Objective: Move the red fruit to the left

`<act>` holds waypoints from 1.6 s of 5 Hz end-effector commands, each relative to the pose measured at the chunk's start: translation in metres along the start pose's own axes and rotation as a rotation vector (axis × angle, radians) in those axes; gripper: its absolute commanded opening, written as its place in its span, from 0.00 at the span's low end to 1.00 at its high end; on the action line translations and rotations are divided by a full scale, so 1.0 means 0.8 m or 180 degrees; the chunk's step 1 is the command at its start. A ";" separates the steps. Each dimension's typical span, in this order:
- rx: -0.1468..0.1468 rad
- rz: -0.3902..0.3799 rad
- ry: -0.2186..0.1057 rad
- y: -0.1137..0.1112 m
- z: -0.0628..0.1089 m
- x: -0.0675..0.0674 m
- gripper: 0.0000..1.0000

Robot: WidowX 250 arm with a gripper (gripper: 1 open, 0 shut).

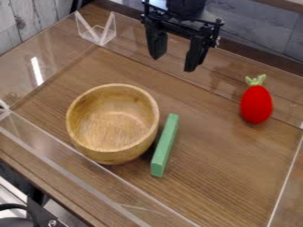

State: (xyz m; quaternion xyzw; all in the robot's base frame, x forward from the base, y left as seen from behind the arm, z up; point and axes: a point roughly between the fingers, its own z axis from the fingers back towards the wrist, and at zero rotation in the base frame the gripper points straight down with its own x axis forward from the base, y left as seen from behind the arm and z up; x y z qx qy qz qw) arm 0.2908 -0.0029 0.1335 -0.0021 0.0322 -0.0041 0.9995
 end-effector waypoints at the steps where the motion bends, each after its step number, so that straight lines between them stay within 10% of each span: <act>1: -0.0049 0.0077 0.0014 -0.015 -0.009 0.010 1.00; 3: -0.0159 -0.0165 -0.0134 -0.103 -0.001 0.045 1.00; 8: -0.0298 0.0500 -0.0560 -0.135 -0.044 0.092 1.00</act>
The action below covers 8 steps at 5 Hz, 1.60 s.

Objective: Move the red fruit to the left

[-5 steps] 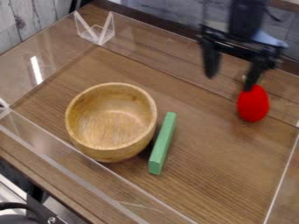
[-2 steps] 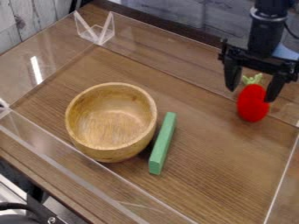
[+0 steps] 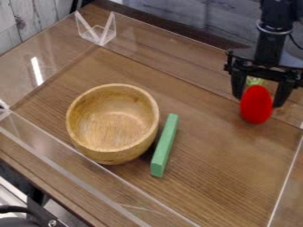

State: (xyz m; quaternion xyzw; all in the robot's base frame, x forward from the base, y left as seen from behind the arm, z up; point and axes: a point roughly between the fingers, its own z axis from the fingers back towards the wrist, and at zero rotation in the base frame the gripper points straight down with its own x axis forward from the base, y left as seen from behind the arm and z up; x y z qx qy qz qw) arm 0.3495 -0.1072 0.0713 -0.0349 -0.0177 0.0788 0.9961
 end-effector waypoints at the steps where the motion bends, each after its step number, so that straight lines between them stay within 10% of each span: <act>1: -0.0084 0.0123 -0.0322 -0.021 0.035 0.011 1.00; 4: -0.0087 0.0763 -0.0602 -0.031 0.052 0.017 1.00; 8: -0.0096 0.0672 -0.0793 -0.015 0.049 0.008 1.00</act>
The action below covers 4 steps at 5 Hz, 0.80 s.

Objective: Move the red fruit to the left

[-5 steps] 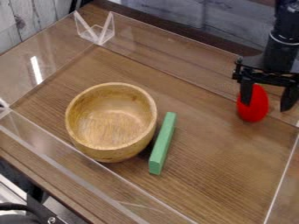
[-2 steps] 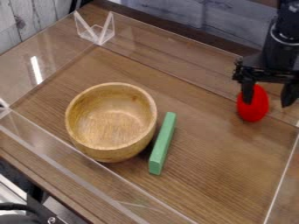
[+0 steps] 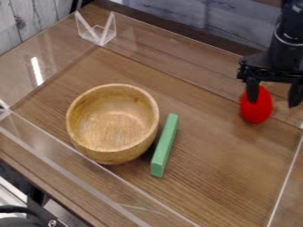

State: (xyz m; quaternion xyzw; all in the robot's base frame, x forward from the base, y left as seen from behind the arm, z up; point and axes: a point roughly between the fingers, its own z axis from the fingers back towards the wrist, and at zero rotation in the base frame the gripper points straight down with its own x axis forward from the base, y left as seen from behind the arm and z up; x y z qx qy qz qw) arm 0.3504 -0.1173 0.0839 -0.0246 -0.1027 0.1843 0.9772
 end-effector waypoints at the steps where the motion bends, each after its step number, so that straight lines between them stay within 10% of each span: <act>1: -0.0141 0.0055 -0.0246 -0.009 0.031 0.020 1.00; 4: -0.0101 -0.0046 -0.0288 -0.015 0.026 -0.001 1.00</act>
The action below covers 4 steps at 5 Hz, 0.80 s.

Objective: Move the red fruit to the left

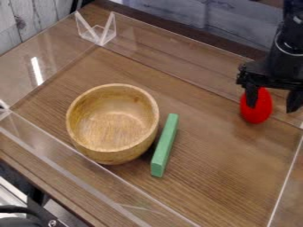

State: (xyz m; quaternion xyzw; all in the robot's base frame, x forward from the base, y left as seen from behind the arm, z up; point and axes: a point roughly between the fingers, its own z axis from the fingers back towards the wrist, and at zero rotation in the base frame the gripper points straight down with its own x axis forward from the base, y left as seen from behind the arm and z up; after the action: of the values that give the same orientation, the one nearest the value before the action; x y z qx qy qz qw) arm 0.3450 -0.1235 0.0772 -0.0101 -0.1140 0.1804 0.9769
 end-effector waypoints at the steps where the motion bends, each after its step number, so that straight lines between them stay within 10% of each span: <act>1: -0.0120 -0.0054 -0.0174 -0.004 0.012 0.012 1.00; 4: -0.0010 -0.0263 -0.0093 -0.004 -0.028 -0.006 1.00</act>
State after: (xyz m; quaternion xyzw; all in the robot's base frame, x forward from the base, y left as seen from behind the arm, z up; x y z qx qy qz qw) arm 0.3394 -0.1266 0.0384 0.0064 -0.1053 0.1387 0.9847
